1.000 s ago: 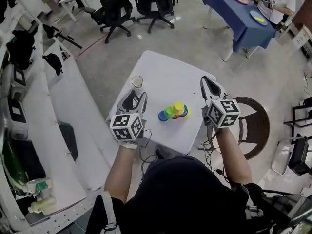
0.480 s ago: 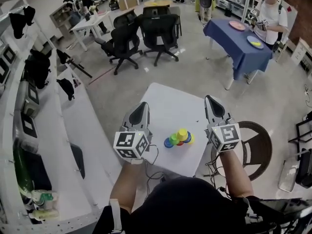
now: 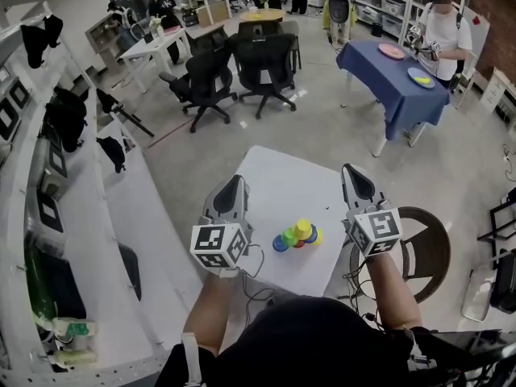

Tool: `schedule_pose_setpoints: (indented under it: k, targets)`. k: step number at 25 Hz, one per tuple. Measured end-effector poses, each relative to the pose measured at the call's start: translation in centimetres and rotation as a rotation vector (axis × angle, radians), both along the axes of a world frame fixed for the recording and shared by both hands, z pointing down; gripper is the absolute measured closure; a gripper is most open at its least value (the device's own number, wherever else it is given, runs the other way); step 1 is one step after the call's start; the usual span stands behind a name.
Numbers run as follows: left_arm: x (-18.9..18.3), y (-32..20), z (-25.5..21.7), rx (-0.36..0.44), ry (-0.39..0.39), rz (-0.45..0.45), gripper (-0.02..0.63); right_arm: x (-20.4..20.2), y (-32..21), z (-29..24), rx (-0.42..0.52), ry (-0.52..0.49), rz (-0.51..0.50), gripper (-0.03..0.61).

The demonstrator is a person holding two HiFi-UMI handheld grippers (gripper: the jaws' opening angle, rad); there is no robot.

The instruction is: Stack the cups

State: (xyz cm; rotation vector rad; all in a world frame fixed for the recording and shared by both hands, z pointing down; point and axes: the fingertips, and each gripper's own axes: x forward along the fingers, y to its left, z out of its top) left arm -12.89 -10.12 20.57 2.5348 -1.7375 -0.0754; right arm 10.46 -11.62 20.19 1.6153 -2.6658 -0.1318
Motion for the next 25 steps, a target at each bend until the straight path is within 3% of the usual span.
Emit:
schedule_pose_setpoints:
  k: [25]
  targets:
    - [-0.9,-0.3,1.7,-0.036,0.042,-0.015,0.594,0.3,-0.4,0.5,-0.008,-0.006,0.016,0.58]
